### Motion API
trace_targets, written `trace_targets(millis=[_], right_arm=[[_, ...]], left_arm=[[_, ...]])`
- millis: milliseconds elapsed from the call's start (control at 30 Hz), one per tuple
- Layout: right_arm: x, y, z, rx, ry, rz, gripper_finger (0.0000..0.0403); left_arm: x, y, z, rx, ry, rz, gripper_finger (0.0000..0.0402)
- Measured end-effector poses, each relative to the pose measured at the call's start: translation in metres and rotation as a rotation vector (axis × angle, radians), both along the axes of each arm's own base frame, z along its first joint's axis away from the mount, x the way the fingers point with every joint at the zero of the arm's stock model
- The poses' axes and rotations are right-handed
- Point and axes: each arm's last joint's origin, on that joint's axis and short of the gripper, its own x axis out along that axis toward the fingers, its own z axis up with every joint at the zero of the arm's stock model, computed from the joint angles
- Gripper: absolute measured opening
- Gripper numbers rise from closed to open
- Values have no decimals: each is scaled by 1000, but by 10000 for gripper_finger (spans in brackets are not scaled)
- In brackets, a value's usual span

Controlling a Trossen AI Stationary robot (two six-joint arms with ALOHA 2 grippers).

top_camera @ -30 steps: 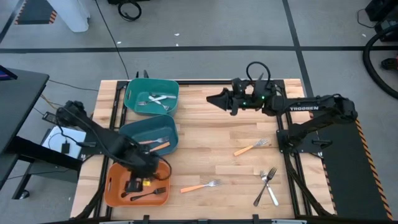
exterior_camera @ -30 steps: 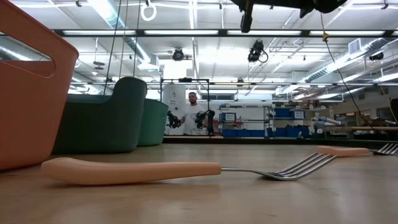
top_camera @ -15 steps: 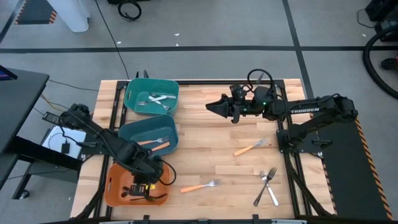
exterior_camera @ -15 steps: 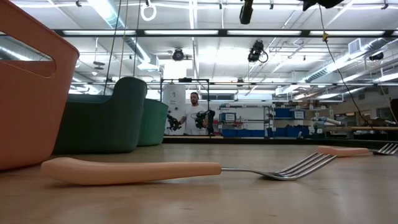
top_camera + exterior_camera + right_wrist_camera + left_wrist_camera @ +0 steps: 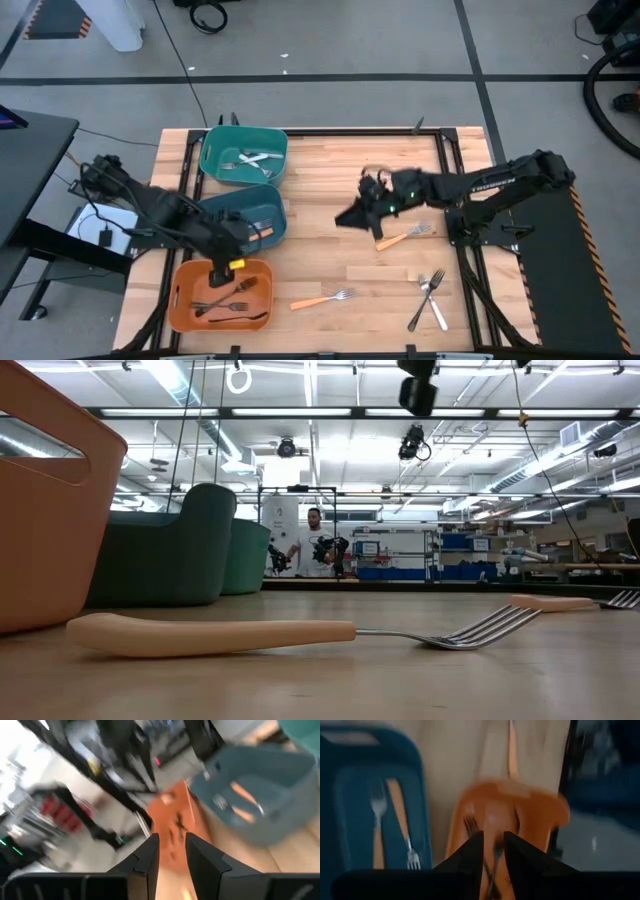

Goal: Sort silverware by color (type)
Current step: Put the orange fork into the blue bin

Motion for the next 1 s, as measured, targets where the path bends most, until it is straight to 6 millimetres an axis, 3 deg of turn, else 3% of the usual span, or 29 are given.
trace_targets(millis=[267,500,700,1000], right_arm=[[3,52,-22,-247,49,80,103],[23,74,-59,-249,119,238,103],[37,92,-96,-221,181,354,103],[49,109,-139,-351,196,416,103]], left_arm=[[6,5,23,67,-342,145,84],[27,8,37,96,-570,231,84],[33,15,41,151,-616,213,84],[37,28,39,179,-598,261,84]])
